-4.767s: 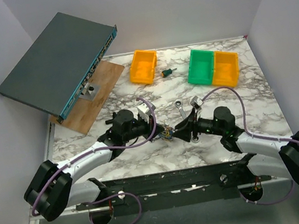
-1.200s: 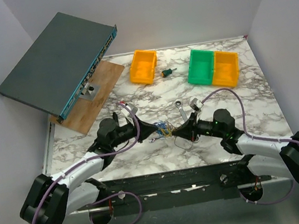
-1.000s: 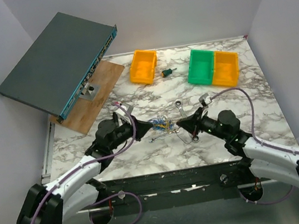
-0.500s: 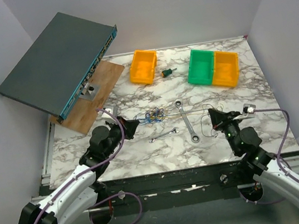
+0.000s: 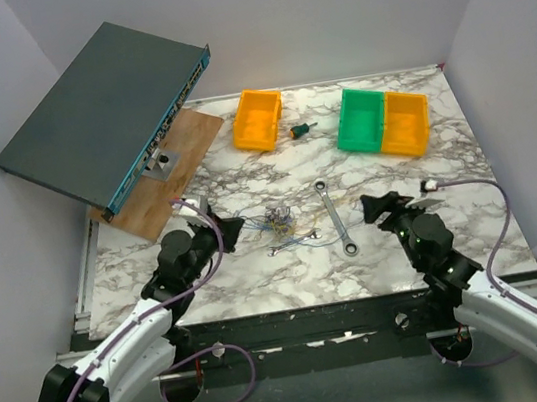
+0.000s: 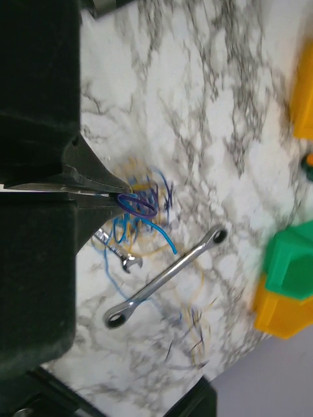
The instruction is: Untangle the cables
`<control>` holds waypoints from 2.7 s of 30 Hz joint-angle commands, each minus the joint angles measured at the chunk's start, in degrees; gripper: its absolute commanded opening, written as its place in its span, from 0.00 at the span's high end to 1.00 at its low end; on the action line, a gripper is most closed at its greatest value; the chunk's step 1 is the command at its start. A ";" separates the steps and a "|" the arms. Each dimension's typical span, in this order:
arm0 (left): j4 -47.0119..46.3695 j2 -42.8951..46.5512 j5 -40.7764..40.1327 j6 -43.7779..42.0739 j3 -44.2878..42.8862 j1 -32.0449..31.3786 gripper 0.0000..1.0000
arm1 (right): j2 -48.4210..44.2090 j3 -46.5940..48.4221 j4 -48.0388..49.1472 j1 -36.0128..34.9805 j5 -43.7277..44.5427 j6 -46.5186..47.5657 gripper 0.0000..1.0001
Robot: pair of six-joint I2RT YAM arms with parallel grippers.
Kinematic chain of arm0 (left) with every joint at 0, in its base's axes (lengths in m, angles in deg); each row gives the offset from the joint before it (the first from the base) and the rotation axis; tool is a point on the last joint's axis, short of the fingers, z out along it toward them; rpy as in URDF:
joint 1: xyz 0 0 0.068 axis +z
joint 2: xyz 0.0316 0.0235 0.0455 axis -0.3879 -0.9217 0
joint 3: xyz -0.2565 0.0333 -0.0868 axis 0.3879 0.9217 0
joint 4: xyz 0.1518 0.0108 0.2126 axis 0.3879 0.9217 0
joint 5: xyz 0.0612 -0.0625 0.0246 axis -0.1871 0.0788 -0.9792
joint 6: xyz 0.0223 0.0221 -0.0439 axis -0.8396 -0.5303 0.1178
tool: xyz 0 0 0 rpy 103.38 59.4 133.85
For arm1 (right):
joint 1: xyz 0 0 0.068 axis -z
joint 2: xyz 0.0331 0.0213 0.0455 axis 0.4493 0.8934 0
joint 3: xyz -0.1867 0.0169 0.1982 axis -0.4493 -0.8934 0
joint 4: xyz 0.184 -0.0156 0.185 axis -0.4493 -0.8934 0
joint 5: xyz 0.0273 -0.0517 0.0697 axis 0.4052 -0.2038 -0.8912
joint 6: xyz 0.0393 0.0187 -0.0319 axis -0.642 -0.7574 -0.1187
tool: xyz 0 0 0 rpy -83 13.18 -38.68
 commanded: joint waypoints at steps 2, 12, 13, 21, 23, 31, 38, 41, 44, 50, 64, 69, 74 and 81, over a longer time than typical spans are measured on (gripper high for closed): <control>-9.96 -7.41 21.19 -5.84 -2.79 -0.52 1.00 | 6.94 -1.27 19.79 0.09 -33.30 15.65 0.22; -18.61 -11.26 33.72 -6.73 -3.33 -3.76 1.00 | 23.18 2.05 28.17 0.08 -51.45 16.13 0.21; -20.14 -10.88 35.15 -6.80 -2.87 -4.25 1.00 | 25.20 2.89 28.40 0.09 -52.75 15.96 0.21; -18.12 -10.55 34.37 -8.40 -3.34 -5.78 0.99 | 38.20 7.98 29.15 0.08 -57.15 14.29 0.22; -17.32 -11.29 34.18 -8.00 -4.14 -5.79 0.78 | 39.72 8.48 29.41 0.06 -58.90 14.31 0.22; -14.78 -10.07 28.97 -7.43 -3.65 -5.88 0.36 | 43.63 10.98 26.58 0.01 -58.25 14.51 0.25; 1.40 -20.08 20.46 -8.18 -12.59 -5.25 0.28 | 46.97 12.90 24.59 -0.04 -59.35 15.03 0.33; 3.98 -27.66 23.85 -7.34 -16.95 -5.27 0.29 | 48.64 14.09 22.60 -0.21 -58.16 15.13 0.31; 5.64 -32.49 25.63 -7.00 -20.09 -5.27 0.29 | 50.88 15.53 20.98 -0.44 -58.13 15.38 0.31; 11.91 -39.95 27.15 -7.48 -25.58 -5.27 0.36 | 54.37 17.46 19.60 -0.69 -58.73 15.05 0.34; 17.57 -48.42 35.00 -8.82 -31.32 -5.44 0.94 | 51.07 15.41 21.39 -0.79 -58.58 14.65 0.38; 10.10 -43.86 35.24 -6.39 -27.18 -4.08 1.00 | 50.93 15.17 21.94 -0.76 -60.72 14.43 0.32; -1.49 -40.13 39.58 -1.01 -21.05 -0.62 1.00 | 52.26 14.80 25.98 -0.92 -67.10 13.79 0.32; -8.52 -39.54 42.63 2.14 -18.73 0.05 1.00 | 52.36 14.72 27.18 -2.34 -68.55 14.24 0.32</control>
